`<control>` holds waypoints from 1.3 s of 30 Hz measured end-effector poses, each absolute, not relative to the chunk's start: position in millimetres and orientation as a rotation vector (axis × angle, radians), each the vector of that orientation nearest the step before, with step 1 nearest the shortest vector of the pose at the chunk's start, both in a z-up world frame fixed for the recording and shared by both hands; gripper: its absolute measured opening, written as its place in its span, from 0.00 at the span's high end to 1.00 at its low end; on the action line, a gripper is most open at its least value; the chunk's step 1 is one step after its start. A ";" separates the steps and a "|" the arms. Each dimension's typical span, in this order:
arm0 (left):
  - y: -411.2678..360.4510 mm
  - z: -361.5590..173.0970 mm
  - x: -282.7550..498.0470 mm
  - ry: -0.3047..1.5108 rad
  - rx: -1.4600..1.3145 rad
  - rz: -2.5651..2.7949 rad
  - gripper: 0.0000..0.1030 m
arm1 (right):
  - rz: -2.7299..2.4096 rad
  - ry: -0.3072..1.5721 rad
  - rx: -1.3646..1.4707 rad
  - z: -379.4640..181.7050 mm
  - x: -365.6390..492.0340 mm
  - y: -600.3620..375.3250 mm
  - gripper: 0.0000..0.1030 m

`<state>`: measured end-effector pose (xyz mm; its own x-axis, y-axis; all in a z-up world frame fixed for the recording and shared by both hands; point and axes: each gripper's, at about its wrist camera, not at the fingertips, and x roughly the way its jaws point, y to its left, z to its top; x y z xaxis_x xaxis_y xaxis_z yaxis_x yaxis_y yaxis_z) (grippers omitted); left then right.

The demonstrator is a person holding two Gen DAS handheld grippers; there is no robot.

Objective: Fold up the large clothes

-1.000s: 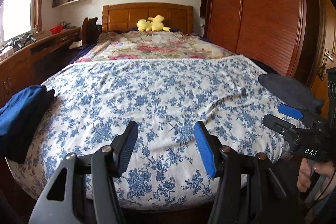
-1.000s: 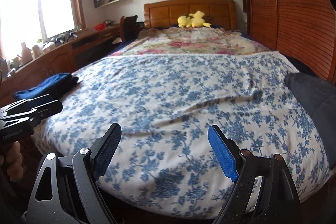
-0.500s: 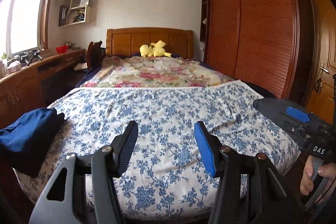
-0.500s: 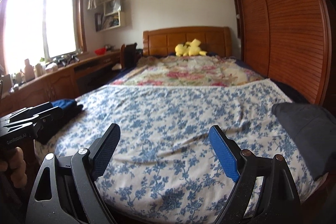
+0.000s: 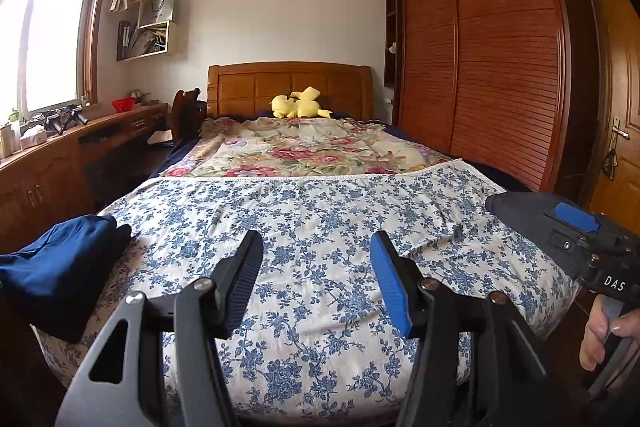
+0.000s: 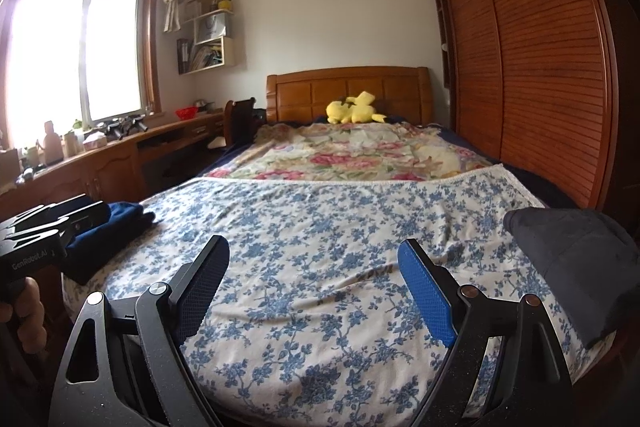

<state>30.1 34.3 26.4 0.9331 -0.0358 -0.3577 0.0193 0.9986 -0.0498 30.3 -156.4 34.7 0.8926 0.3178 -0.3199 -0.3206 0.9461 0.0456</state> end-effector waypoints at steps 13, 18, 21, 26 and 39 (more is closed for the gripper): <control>34.3 25.4 27.5 0.367 -0.044 -0.032 0.47 | 0.333 0.335 -0.010 32.9 27.9 -156.3 0.15; 34.2 26.1 26.4 0.363 -0.042 -0.031 0.47 | 0.333 0.332 -0.005 32.3 27.8 -157.0 0.15; 34.4 26.8 26.9 0.362 -0.043 -0.028 0.47 | 0.330 0.333 -0.004 30.4 28.3 -157.1 0.15; 34.7 26.2 26.6 0.363 -0.041 -0.027 0.47 | 0.328 0.336 -0.002 29.3 29.2 -158.5 0.15; 33.0 27.6 25.1 0.355 -0.037 -0.028 0.46 | 0.327 0.336 -0.001 29.3 29.6 -158.5 0.15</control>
<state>25.1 33.0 27.6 0.9373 -0.0341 -0.3468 0.0211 0.9989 -0.0414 29.6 -158.5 29.3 0.8921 0.3149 -0.3241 -0.3154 0.9475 0.0526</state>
